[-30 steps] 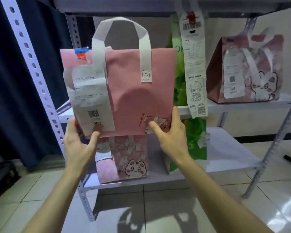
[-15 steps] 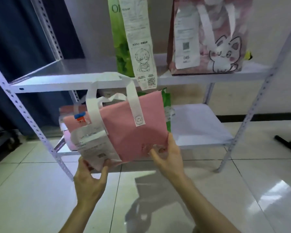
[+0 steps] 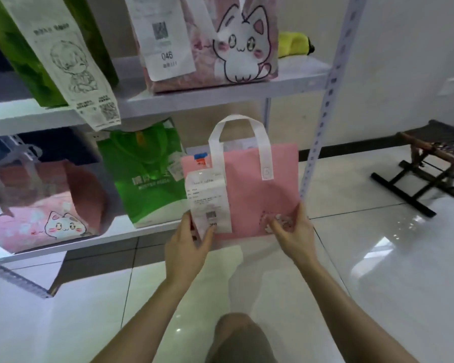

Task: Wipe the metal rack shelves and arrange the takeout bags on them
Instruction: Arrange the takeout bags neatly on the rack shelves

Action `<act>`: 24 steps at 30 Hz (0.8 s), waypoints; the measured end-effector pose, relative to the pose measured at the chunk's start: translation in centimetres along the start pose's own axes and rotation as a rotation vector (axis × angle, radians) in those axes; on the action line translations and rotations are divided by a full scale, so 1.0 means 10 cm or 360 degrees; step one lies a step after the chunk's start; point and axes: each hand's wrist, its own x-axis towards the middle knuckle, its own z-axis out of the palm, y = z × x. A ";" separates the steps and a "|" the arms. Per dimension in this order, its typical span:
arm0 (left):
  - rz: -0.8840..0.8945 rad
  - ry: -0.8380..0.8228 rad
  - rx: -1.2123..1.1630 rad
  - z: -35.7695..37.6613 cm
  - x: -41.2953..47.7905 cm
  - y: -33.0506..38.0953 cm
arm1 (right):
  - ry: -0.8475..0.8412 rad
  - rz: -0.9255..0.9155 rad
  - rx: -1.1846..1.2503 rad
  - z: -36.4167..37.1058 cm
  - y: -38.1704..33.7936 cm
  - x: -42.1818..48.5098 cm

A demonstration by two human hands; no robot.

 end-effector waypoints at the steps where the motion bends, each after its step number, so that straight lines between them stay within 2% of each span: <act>1: -0.0004 -0.0019 0.0012 0.12 0.11 0.04 | 0.0008 0.0012 0.0000 -0.01 0.02 0.13; 6: -0.0108 -0.0086 0.0014 0.55 0.78 0.21 | 0.0006 0.0135 -0.0052 0.11 0.04 0.81; 10: -0.0434 -0.0366 0.0202 0.73 1.05 0.16 | -0.0397 0.0326 -0.0482 0.25 0.24 1.17; 13: -0.0559 -0.0460 0.0237 0.73 1.05 0.14 | -0.0481 0.0425 -0.0622 0.32 0.31 1.25; 17: -0.0572 -0.0465 0.0110 0.60 0.93 0.13 | -0.0343 0.0589 -0.0460 0.29 0.28 1.17; 19: -0.0550 -0.0407 0.0038 0.48 0.82 0.13 | -0.0106 0.0591 -0.0402 0.23 0.18 0.98; 22: -0.0508 -0.0317 -0.0070 0.25 0.69 0.19 | 0.0350 0.0233 -0.0327 0.21 -0.18 0.65; 24: -0.0403 -0.0227 -0.0150 0.05 0.71 0.32 | 0.0445 -0.0082 -0.0198 0.22 -0.60 0.58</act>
